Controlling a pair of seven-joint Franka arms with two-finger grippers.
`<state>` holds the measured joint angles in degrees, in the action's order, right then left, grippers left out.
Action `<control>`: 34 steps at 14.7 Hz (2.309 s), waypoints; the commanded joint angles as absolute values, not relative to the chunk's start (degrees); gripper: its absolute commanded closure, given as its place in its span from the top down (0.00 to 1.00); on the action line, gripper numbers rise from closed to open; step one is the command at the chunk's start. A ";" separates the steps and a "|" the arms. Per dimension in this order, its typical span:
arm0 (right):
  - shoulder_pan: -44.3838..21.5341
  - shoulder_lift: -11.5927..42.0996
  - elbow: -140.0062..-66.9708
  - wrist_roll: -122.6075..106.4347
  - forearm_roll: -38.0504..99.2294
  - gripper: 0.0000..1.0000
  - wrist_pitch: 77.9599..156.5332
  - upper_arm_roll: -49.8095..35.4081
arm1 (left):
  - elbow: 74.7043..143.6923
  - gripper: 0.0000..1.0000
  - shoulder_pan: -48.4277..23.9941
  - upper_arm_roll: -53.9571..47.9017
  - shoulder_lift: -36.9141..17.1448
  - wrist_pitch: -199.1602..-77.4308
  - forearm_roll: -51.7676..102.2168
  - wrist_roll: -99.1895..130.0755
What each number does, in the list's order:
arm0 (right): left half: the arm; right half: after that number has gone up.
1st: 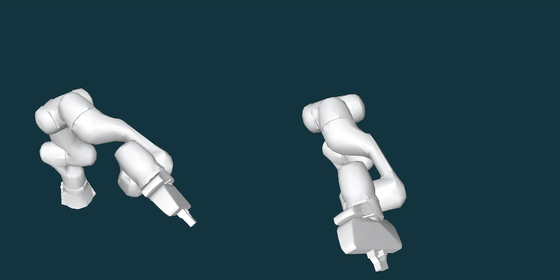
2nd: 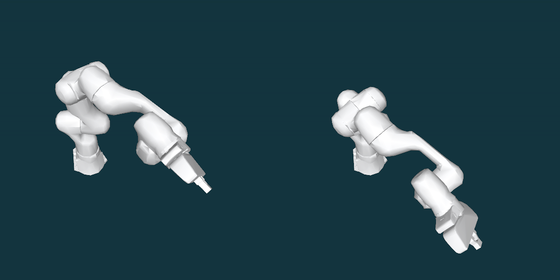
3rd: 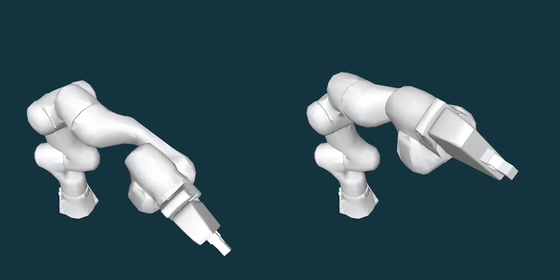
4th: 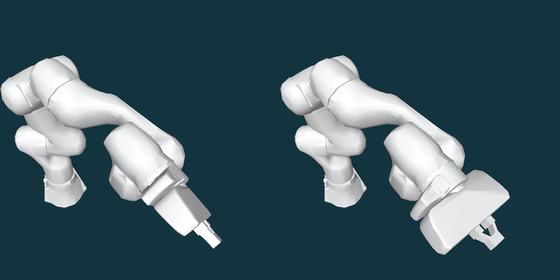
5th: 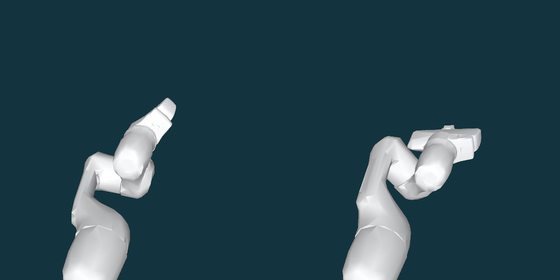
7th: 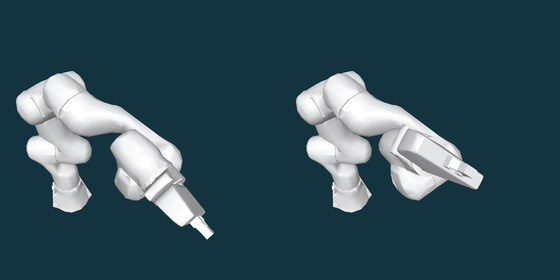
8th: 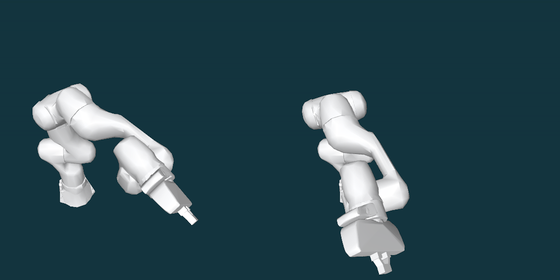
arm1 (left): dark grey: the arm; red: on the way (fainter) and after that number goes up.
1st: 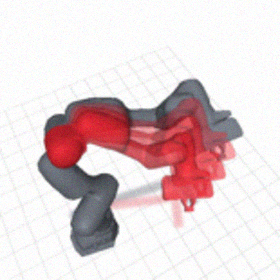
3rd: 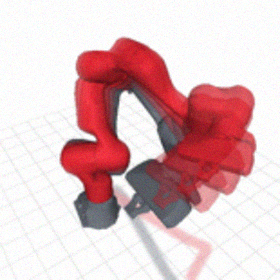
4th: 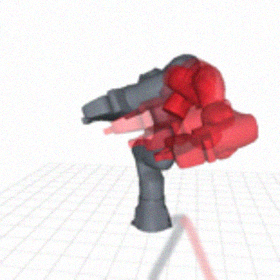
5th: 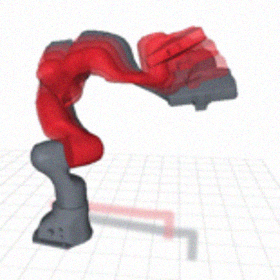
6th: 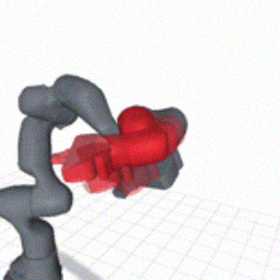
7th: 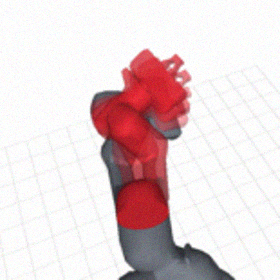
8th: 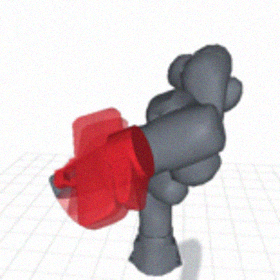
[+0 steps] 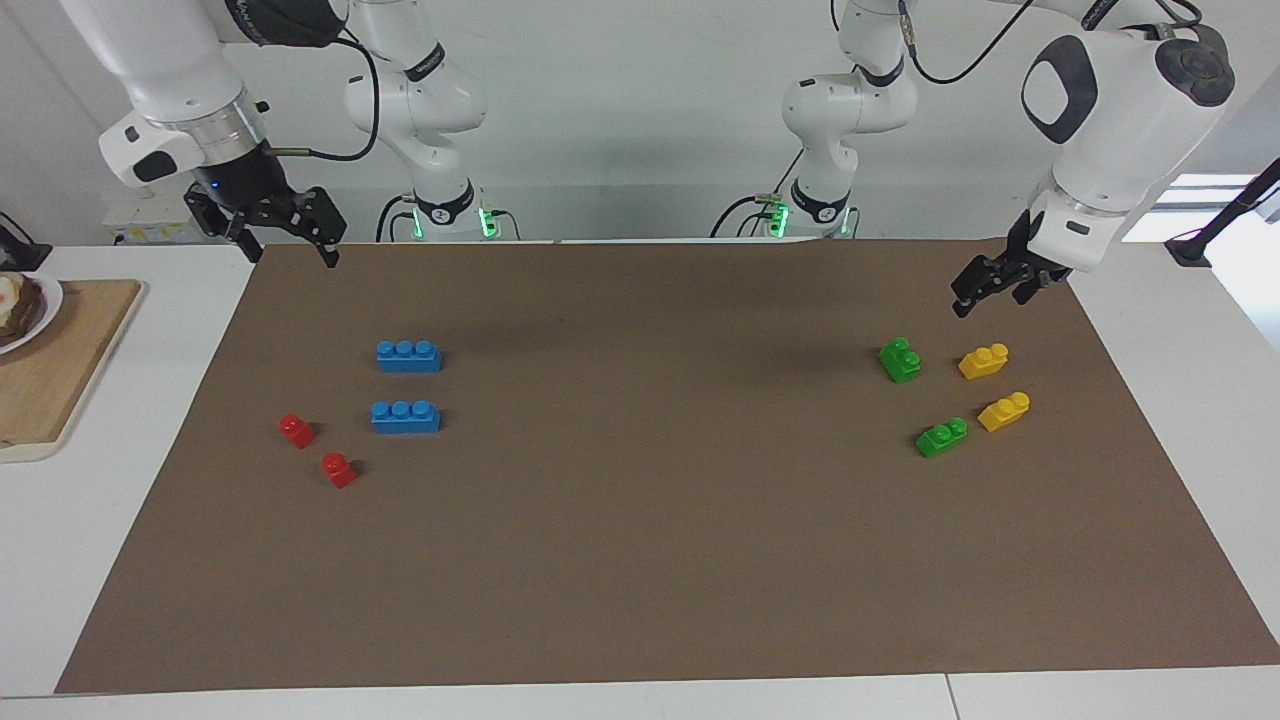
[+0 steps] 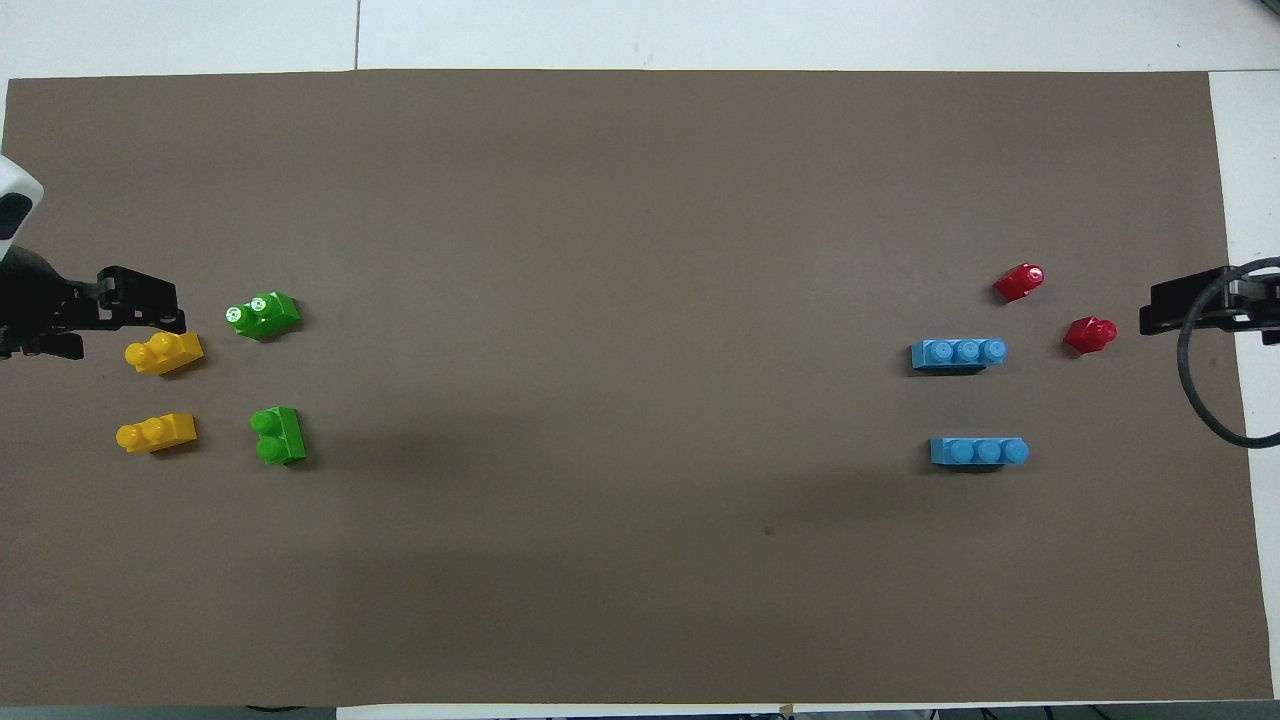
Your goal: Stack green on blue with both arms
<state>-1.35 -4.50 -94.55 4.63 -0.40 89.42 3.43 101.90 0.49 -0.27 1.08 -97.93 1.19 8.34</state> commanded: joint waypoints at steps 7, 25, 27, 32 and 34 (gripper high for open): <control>-1.58 -4.92 -95.80 4.22 -1.32 1.00 93.68 3.52 | 118.82 1.00 0.97 -0.35 5.80 -108.28 0.26 8.00; 5.80 2.99 -108.70 65.56 18.36 1.00 108.43 3.52 | 132.01 1.00 0.97 -0.35 5.62 -120.76 0.26 10.72; 5.98 4.82 -110.21 65.92 20.03 1.00 111.35 3.60 | 132.62 1.00 0.97 -0.35 5.71 -121.46 0.26 10.81; 5.27 7.90 -113.98 66.01 23.88 1.00 117.84 3.52 | 132.89 1.00 0.97 -0.35 5.71 -121.64 0.26 10.63; 5.10 8.44 -116.09 65.22 24.52 1.00 120.66 3.52 | 133.33 1.00 0.97 -0.35 5.54 -122.17 0.26 10.72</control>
